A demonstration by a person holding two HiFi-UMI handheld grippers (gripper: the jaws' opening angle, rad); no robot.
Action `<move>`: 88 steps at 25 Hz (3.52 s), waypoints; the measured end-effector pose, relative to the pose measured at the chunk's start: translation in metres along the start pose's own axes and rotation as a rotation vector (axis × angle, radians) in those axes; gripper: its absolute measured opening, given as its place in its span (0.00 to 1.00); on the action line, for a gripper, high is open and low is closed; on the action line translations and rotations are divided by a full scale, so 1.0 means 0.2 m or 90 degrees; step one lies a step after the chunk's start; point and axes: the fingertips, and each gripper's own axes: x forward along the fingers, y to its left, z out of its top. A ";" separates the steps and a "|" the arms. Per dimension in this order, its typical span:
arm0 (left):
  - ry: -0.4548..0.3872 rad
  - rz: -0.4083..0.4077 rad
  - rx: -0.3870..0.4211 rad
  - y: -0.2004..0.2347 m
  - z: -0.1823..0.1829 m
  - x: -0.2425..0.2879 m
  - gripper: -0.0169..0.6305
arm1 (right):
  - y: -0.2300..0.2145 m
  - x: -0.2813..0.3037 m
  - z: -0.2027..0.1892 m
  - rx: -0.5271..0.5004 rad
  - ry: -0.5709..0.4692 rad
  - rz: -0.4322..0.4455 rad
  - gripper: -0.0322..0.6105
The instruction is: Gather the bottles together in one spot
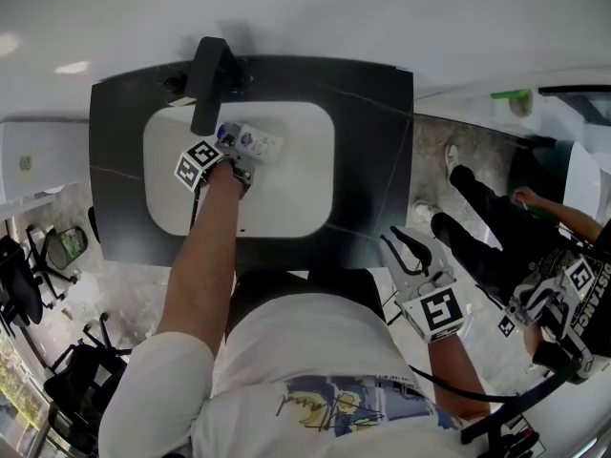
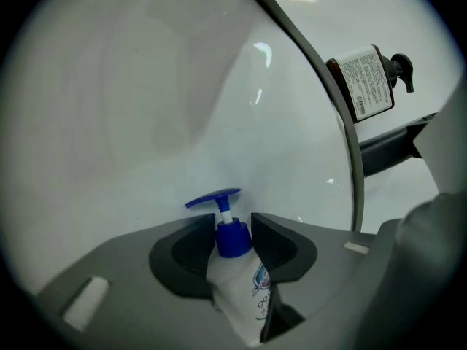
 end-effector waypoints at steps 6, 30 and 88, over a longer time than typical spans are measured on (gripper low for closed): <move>-0.007 -0.018 0.021 -0.03 0.02 -0.02 0.26 | 0.01 0.02 0.05 0.001 -0.009 0.003 0.17; 0.018 -0.039 0.588 -0.40 0.08 -0.54 0.23 | 0.39 0.10 0.26 -0.013 -0.048 -0.005 0.17; -0.073 -0.136 0.914 -0.85 1.03 -0.90 0.44 | 0.88 0.13 0.47 -0.009 -0.075 -0.138 0.17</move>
